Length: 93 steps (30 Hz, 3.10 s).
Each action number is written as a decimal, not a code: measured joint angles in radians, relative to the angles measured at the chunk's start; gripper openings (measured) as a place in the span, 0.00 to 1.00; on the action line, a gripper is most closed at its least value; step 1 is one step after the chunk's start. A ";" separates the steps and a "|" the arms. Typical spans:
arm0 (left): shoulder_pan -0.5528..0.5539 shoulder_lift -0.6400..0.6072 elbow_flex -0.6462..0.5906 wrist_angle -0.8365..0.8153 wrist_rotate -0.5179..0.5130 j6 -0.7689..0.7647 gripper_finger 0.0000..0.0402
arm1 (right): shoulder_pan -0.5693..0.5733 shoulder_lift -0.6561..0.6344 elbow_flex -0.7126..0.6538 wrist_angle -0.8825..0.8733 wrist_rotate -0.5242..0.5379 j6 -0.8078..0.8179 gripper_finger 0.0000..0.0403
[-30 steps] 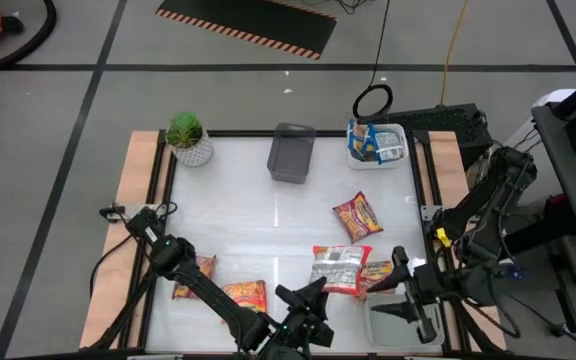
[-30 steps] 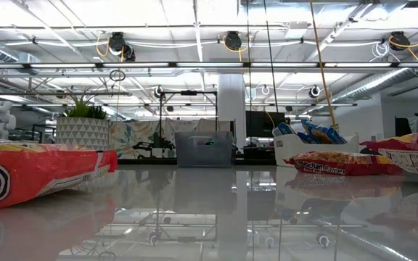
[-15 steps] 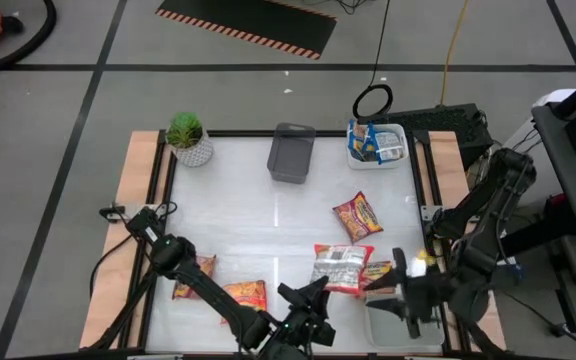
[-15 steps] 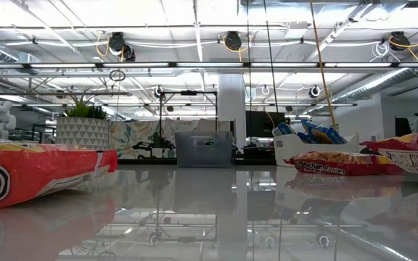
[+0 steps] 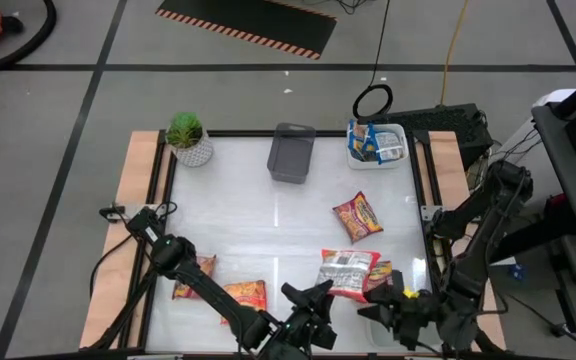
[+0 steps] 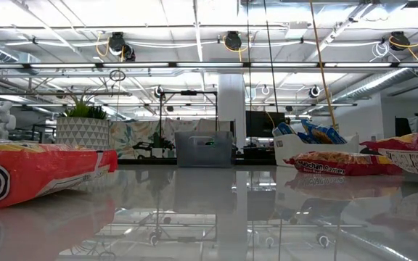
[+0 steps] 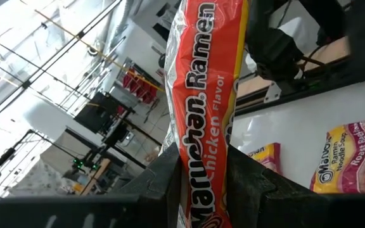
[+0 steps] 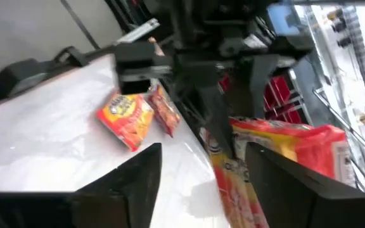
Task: Sort Maruchan noodles
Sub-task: Put the top orange noodle pack into the gray bin
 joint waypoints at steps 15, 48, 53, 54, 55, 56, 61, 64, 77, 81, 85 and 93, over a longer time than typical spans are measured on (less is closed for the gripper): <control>0.002 0.000 0.000 -0.125 0.003 -0.131 0.24 | 0.032 -0.024 0.000 -0.013 0.158 -0.134 0.56; 0.011 0.000 -0.001 -0.169 0.068 -0.152 0.24 | -0.208 -0.046 0.002 -0.181 -0.164 0.011 0.43; 0.011 0.000 -0.001 -0.203 0.099 -0.154 0.24 | -0.190 -0.046 0.002 -0.188 -0.165 0.019 0.32; 0.010 0.000 -0.001 -0.203 0.105 -0.154 0.24 | -0.186 -0.046 0.002 -0.191 -0.166 0.025 0.30; 0.009 0.000 -0.001 -0.204 0.109 -0.154 0.24 | -0.182 -0.045 0.002 -0.193 -0.166 0.030 0.29; 0.006 0.000 -0.001 -0.204 0.111 -0.154 0.24 | -0.179 -0.045 0.002 -0.191 -0.168 0.036 0.28; -0.009 0.000 -0.001 -0.191 0.111 -0.155 0.35 | -0.155 -0.045 0.002 -0.191 -0.168 0.044 0.27; -0.022 0.000 -0.001 -0.152 0.097 -0.144 0.49 | -0.140 -0.045 0.002 -0.191 -0.172 0.044 0.28; -0.037 0.000 -0.001 0.110 0.098 -0.063 0.75 | -0.057 -0.062 0.122 -0.483 -0.263 0.171 0.27; -0.038 -0.002 -0.001 0.124 0.071 -0.069 0.75 | -0.041 -0.061 0.206 -0.702 -0.399 0.284 0.27; -0.038 -0.004 0.000 0.143 0.074 -0.076 0.75 | -0.035 -0.061 0.243 -0.856 -0.490 0.313 0.27; -0.038 -0.004 0.000 0.155 0.081 -0.081 0.75 | -0.015 -0.028 0.242 -1.028 -0.708 0.372 0.27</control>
